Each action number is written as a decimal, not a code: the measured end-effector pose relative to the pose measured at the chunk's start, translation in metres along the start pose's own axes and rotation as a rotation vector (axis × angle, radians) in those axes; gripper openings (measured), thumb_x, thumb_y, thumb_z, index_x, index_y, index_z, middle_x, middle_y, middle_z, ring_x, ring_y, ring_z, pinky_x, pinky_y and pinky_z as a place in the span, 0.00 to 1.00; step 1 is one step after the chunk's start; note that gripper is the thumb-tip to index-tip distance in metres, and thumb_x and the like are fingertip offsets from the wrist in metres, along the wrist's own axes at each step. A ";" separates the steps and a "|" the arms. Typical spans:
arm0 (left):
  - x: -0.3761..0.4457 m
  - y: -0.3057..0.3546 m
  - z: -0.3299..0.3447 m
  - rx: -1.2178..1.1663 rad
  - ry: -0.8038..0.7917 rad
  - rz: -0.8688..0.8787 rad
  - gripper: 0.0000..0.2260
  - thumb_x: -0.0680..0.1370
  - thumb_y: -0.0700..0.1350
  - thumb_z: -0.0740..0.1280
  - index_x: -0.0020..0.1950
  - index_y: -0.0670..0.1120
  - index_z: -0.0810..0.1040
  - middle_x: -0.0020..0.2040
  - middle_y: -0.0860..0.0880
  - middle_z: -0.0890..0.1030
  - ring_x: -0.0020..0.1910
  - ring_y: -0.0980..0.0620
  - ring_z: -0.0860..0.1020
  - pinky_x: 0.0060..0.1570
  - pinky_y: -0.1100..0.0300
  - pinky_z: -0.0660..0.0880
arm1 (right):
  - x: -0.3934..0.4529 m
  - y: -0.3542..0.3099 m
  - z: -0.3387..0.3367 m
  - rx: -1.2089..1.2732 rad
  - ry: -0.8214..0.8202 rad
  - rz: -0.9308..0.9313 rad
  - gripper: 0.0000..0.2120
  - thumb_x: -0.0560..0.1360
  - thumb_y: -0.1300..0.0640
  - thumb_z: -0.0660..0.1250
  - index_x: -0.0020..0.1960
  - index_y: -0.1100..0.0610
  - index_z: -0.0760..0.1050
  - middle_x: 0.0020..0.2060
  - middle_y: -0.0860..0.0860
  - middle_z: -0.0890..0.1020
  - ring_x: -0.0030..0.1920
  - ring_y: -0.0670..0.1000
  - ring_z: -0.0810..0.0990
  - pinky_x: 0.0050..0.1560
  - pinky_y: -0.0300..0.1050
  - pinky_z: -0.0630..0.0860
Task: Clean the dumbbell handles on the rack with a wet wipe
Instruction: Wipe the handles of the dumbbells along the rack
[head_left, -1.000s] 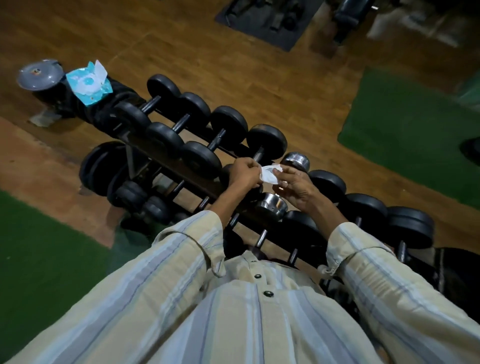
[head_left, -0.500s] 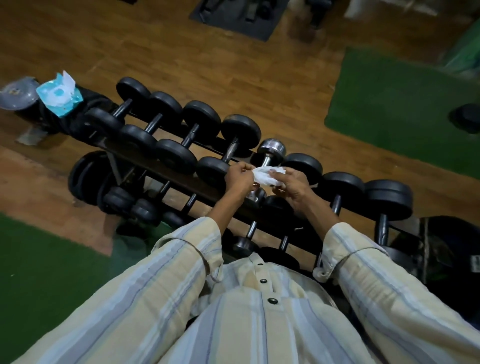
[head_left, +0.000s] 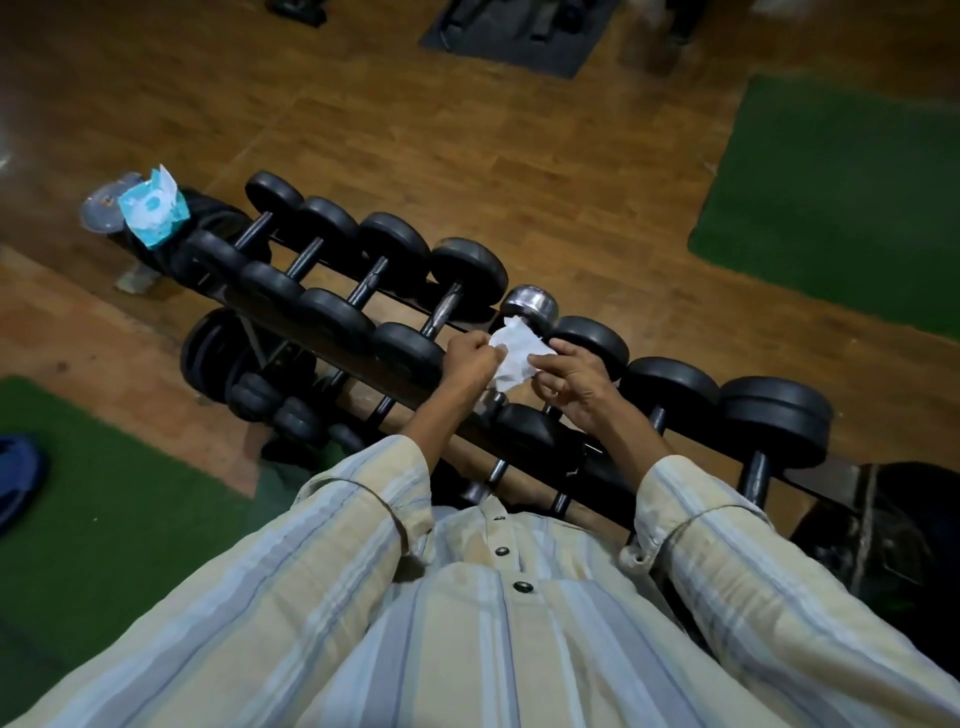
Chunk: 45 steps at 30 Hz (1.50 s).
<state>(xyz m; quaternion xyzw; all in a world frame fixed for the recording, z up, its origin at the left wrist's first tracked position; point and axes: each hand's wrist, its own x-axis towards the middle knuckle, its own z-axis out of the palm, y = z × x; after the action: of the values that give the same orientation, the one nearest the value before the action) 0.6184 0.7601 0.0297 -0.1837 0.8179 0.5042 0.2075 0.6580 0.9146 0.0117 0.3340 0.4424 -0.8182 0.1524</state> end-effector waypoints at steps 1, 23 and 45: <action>-0.001 0.000 -0.001 -0.013 0.004 0.001 0.03 0.77 0.42 0.71 0.47 0.42 0.83 0.47 0.42 0.86 0.49 0.43 0.85 0.53 0.44 0.83 | 0.002 0.003 0.000 -0.022 -0.009 0.028 0.30 0.70 0.69 0.77 0.67 0.57 0.69 0.50 0.58 0.85 0.40 0.53 0.85 0.40 0.47 0.82; 0.029 0.017 -0.030 -0.345 -0.128 -0.163 0.06 0.69 0.38 0.70 0.45 0.40 0.80 0.43 0.40 0.81 0.42 0.43 0.80 0.44 0.49 0.78 | 0.042 0.000 0.040 -0.546 -0.025 0.056 0.29 0.77 0.32 0.64 0.55 0.57 0.84 0.48 0.52 0.87 0.47 0.50 0.84 0.53 0.48 0.77; 0.067 0.000 -0.036 -0.261 0.097 -0.127 0.15 0.71 0.39 0.80 0.49 0.47 0.76 0.50 0.44 0.84 0.48 0.46 0.85 0.45 0.50 0.85 | 0.047 -0.001 0.049 -0.814 -0.268 -0.310 0.11 0.75 0.63 0.75 0.56 0.57 0.84 0.45 0.46 0.86 0.41 0.41 0.83 0.40 0.37 0.77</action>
<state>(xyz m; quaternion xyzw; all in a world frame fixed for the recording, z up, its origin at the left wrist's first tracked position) 0.5557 0.7220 0.0092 -0.2847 0.7413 0.5825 0.1735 0.6033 0.8770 -0.0009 0.0680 0.7492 -0.6269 0.2028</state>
